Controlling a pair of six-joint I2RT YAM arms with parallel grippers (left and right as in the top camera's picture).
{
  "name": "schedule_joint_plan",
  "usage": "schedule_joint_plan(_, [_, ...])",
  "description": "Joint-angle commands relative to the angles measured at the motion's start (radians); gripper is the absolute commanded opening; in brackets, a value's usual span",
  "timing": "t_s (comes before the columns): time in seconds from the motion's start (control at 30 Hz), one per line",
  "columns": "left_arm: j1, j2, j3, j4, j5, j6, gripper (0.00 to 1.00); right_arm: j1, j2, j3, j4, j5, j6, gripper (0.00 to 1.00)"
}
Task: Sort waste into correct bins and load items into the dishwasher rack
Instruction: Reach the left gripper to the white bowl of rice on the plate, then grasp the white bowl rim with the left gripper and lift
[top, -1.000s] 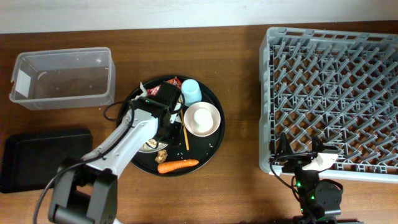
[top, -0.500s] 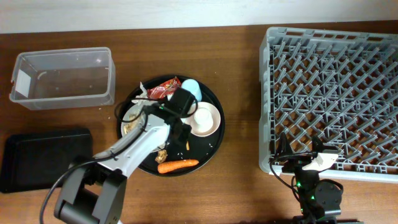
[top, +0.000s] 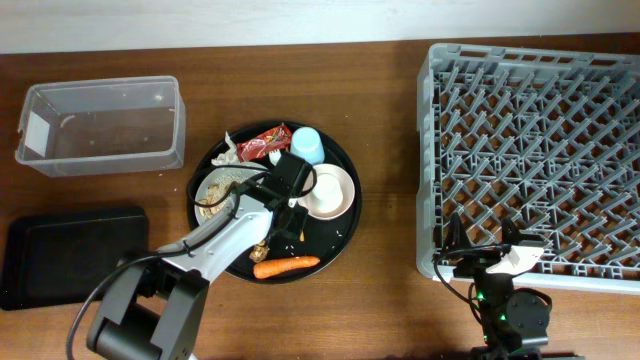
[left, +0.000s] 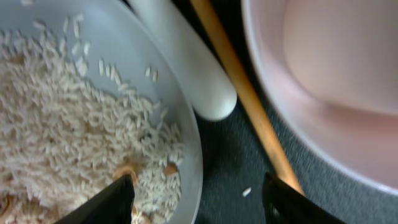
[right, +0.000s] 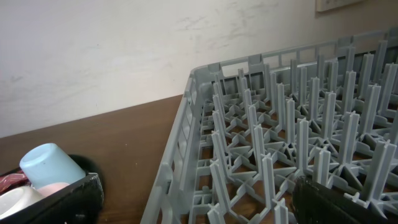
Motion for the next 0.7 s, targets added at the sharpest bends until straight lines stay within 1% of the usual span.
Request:
schedule_joint_plan(0.0, [0.004, 0.023, -0.009, 0.018, -0.011, -0.010, 0.65, -0.004, -0.008, -0.005, -0.008, -0.002, -0.010, 0.99])
schedule_joint_plan(0.23, [0.004, 0.070, -0.009, 0.016, -0.011, -0.010, 0.64, -0.004, -0.008, -0.005, -0.008, -0.002, -0.010, 0.99])
schedule_joint_plan(0.4, [0.005, 0.074, -0.008, 0.018, -0.011, -0.010, 0.57, -0.004, -0.008, -0.005, -0.008, -0.002, -0.010, 0.99])
schedule_joint_plan(0.5, [0.005, 0.074, -0.008, 0.018, -0.011, -0.010, 0.47, -0.004, -0.008, -0.005, -0.008, -0.002, -0.010, 0.99])
schedule_joint_plan(0.6, [0.005, 0.074, -0.008, 0.018, -0.011, -0.010, 0.46, -0.004, -0.008, -0.005, -0.008, -0.002, -0.010, 0.99])
schedule_joint_plan(0.63, [0.005, 0.074, -0.008, 0.018, -0.011, -0.010, 0.39, -0.004, -0.008, -0.005, -0.008, -0.002, -0.010, 0.99])
schedule_joint_plan(0.67, [0.005, 0.074, -0.008, 0.018, -0.011, -0.010, 0.28, -0.004, -0.008, -0.005, -0.008, -0.002, -0.010, 0.99])
